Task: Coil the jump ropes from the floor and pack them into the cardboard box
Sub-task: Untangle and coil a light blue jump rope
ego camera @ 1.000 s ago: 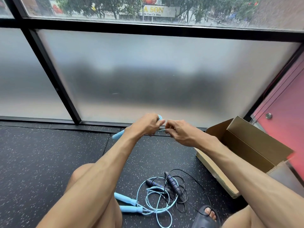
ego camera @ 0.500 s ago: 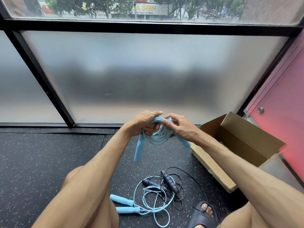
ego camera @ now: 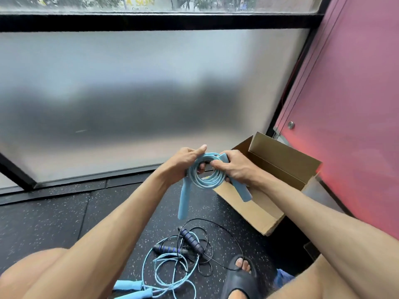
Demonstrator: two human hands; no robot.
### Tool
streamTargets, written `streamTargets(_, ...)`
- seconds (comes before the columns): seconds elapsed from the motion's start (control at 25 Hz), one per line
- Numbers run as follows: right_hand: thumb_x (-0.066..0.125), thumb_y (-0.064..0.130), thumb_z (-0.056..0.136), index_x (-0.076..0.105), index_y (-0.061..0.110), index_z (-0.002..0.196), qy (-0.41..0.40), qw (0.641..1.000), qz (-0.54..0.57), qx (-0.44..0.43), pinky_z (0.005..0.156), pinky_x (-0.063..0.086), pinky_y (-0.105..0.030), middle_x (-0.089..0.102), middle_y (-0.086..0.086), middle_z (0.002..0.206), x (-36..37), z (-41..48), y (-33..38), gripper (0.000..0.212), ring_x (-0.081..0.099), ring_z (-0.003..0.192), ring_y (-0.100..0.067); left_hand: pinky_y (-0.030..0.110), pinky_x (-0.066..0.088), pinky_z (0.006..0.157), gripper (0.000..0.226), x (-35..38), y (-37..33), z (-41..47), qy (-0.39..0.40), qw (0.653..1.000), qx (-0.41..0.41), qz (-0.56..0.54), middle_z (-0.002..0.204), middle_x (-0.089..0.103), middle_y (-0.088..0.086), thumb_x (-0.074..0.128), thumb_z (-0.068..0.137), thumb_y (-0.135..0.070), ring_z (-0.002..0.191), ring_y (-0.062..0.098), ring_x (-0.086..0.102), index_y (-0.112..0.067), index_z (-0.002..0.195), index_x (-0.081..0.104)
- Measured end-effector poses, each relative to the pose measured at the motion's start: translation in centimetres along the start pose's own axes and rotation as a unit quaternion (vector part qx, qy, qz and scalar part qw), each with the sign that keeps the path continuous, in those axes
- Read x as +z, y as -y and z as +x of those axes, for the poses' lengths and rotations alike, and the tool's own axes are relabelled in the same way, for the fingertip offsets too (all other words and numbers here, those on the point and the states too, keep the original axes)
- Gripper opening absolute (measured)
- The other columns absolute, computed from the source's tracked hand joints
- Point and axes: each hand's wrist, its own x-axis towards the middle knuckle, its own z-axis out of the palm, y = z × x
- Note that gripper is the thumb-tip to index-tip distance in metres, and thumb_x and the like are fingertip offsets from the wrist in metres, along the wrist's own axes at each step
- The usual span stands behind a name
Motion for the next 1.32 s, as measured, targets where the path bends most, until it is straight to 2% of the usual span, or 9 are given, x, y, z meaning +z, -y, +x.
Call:
streamTargets(0.2,0.063,0.02,0.093,0.059,0.013,0.078,-0.065,0.995,0.011,0.074,0.045,0.045,-0.025,0.06,-0.001,0.061,-5.3,1.8,-6.6,0.018,0.054,0.043,-0.009,0.031,0.052,0.071,0.045,5.6,0.2,7.1,0.031,0.994,-0.015,0.106,0.079,0.066,0.003,0.045,0.102,-0.044,0.069,0.016,0.061,-0.006,0.108,0.069)
streamTargets(0.4,0.067,0.028,0.089,0.061,0.009,0.074,-0.196,0.961,0.068,0.182,0.056,0.05,-0.038,0.056,-0.005,0.062,-8.7,4.1,-17.0,0.025,0.053,0.054,-0.02,0.017,0.045,0.053,0.025,12.0,3.8,16.4,-0.001,0.994,-0.002,0.108,0.093,0.063,0.007,0.055,0.101,-0.023,0.071,0.011,0.054,-0.006,0.115,0.066)
streamTargets(0.56,0.067,0.025,0.089,0.056,0.001,0.103,-0.301,0.863,0.252,0.319,0.056,0.052,-0.035,0.057,-0.013,0.083,-7.9,5.7,-25.8,0.029,0.056,0.064,-0.024,0.008,0.042,0.054,0.026,16.4,8.4,23.2,-0.045,0.988,0.0,0.149,0.098,0.065,0.007,0.068,0.092,-0.016,0.083,0.011,0.057,0.0,0.112,0.069)
streamTargets(0.64,0.064,0.021,0.09,0.053,0.001,0.107,-0.347,0.805,0.323,0.357,0.054,0.05,-0.034,0.057,-0.016,0.089,-7.0,7.0,-29.9,0.029,0.056,0.067,-0.026,0.011,0.042,0.052,0.028,18.2,10.7,26.3,-0.006,0.978,-0.023,0.206,0.096,0.064,0.006,0.067,0.093,-0.019,0.075,0.01,0.057,-0.002,0.115,0.067)
streamTargets(0.76,0.06,0.022,0.091,0.054,0.0,0.103,-0.408,0.734,0.353,0.412,0.075,0.057,-0.044,0.064,-0.019,0.099,-5.9,8.6,-34.8,0.025,0.066,0.082,-0.034,0.011,0.038,0.042,0.03,19.9,13.5,30.3,0.086,0.95,-0.064,0.292,0.087,0.06,0.001,0.064,0.094,-0.015,0.057,0.004,0.05,-0.012,0.124,0.063)
streamTargets(1.0,0.047,0.024,0.103,0.052,0.01,0.101,-0.454,0.643,0.401,0.469,0.067,0.056,-0.037,0.059,-0.01,0.082,-5.5,10.0,-40.3,0.015,0.058,0.059,-0.022,0.025,0.054,0.076,0.039,23.5,18.9,36.0,0.08,0.945,-0.071,0.311,0.084,0.068,0.005,0.062,0.086,0.001,0.081,0.018,0.066,-0.013,0.121,0.068)
streamTargets(1.08,0.043,0.028,0.103,0.057,0.006,0.102,-0.469,0.626,0.386,0.489,0.081,0.057,-0.041,0.065,-0.013,0.089,-5.1,10.2,-42.0,0.026,0.065,0.073,-0.03,0.025,0.051,0.079,0.035,25.0,20.2,36.8,0.077,0.944,-0.062,0.315,0.089,0.07,0.005,0.062,0.085,0.0,0.084,0.018,0.065,-0.014,0.116,0.071)
streamTargets(1.16,0.04,0.033,0.104,0.06,-0.003,0.116,-0.491,0.613,0.343,0.515,0.096,0.052,-0.044,0.067,-0.02,0.115,-4.3,10.2,-43.8,0.043,0.065,0.104,-0.035,0.021,0.046,0.078,0.035,26.8,21.2,37.2,0.082,0.936,-0.034,0.34,0.103,0.071,0.009,0.06,0.085,0.0,0.09,0.019,0.064,-0.015,0.114,0.072)
streamTargets(1.32,0.036,0.025,0.107,0.055,-0.008,0.129,-0.472,0.602,0.308,0.566,0.101,0.043,-0.036,0.06,-0.02,0.132,-4.1,10.4,-44.8,0.044,0.057,0.123,-0.033,0.02,0.042,0.09,0.04,28.9,22.3,36.9,0.098,0.918,-0.01,0.383,0.121,0.067,0.011,0.053,0.085,0.003,0.114,0.022,0.06,-0.014,0.116,0.072)
